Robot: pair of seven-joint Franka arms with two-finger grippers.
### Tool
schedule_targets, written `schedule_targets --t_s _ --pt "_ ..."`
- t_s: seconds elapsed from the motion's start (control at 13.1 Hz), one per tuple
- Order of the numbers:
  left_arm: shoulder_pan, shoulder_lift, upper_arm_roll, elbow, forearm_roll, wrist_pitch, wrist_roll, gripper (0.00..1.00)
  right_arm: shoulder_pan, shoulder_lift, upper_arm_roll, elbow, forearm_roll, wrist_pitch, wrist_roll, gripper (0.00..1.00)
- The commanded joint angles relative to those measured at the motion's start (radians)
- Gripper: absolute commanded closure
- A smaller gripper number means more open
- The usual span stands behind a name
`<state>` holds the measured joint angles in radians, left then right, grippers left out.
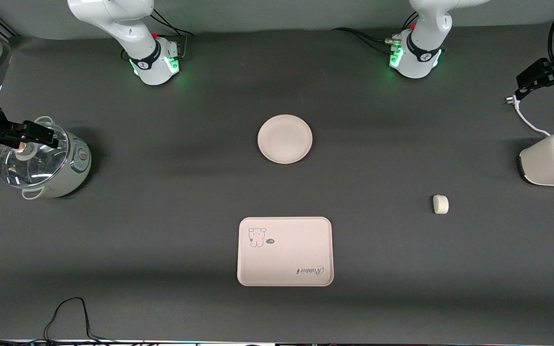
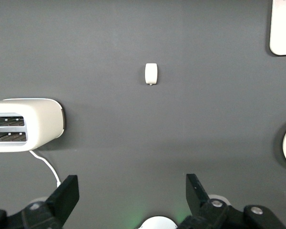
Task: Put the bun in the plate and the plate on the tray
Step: 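Reach the left gripper to the white bun and grasp it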
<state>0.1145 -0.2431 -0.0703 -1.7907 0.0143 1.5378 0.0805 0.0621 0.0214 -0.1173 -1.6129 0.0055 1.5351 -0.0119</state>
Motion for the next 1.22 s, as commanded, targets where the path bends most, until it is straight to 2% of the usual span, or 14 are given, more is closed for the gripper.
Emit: schedule_targets --t_s 0.0,0.23,0.46,0.69,1.14 --pt "0.005 0.011 0.000 0.021 -0.029 -0.019 0.018 0.00 0.016 -0.020 -0.010 -0.024 -0.027 0.016 -0.014 0.00" --pt "0.007 0.027 0.001 0.017 -0.031 -0.013 0.016 0.00 0.016 -0.020 -0.010 -0.024 -0.027 0.014 -0.014 0.00" --pt "0.007 0.105 0.001 -0.004 -0.034 0.063 0.018 0.00 0.016 -0.018 -0.010 -0.025 -0.027 0.014 -0.014 0.00" --pt "0.008 0.168 0.001 -0.120 -0.034 0.287 0.018 0.00 0.016 -0.018 -0.010 -0.025 -0.027 0.014 -0.014 0.00" --pt "-0.028 0.407 -0.006 -0.252 -0.024 0.690 0.018 0.00 0.016 -0.020 -0.010 -0.025 -0.025 0.013 -0.014 0.00"
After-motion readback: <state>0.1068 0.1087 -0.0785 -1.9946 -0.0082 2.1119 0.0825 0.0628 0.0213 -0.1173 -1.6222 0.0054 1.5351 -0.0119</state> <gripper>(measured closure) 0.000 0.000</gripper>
